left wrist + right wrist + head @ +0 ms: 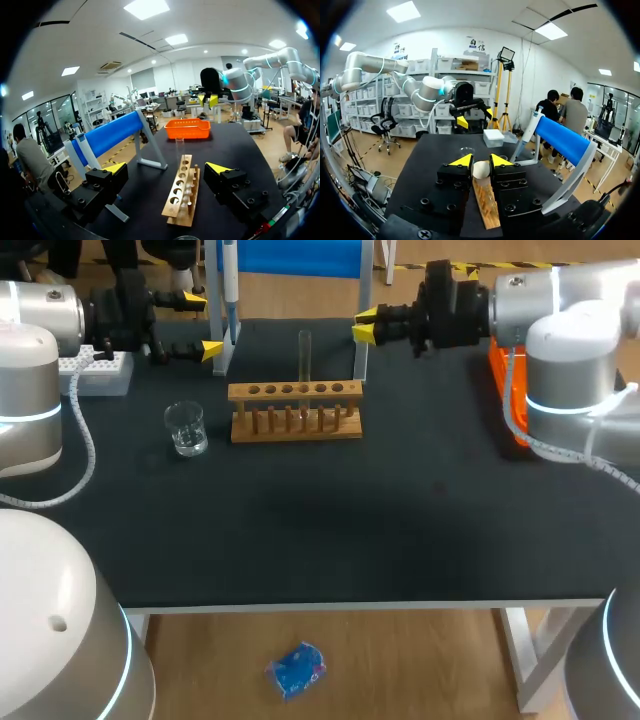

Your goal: Invert the test tube, pick up the pipette, mount the tip to pipette, aspirate from beaker and dispense into the tube, eject the tip, return the pipette, and cap with the stopper.

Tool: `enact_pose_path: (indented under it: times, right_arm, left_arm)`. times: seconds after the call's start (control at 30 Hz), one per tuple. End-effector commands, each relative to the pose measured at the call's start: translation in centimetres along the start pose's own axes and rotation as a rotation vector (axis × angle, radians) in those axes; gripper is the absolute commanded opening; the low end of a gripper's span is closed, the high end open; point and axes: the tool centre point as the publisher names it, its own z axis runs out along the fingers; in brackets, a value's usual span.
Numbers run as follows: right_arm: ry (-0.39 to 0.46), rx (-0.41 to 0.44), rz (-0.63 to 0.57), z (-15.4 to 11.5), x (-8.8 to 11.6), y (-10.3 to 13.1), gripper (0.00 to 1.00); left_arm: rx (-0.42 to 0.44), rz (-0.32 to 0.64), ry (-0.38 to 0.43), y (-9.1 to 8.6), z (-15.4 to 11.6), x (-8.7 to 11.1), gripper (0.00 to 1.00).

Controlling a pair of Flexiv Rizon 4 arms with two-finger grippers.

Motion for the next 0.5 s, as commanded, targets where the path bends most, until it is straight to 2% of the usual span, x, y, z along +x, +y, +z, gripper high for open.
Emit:
enact_pose_path:
  times: [0.03, 0.43, 0.5]
  right_arm:
    - [0.001, 0.001, 0.000, -0.1, 0.1, 0.0, 0.00]
    - [-0.003, -0.003, 0.015, 0.7, -0.5, 0.1, 0.00]
    - [-0.002, 0.035, 0.022, 1.4, -0.7, -0.1, 0.00]
  left_arm:
    - [-0.002, -0.001, 0.004, 0.0, -0.1, -0.1, 1.00]
    - [-0.002, -0.001, 0.004, 0.0, -0.1, -0.1, 1.00]
    - [-0.002, -0.001, 0.004, 0.0, -0.1, -0.1, 1.00]
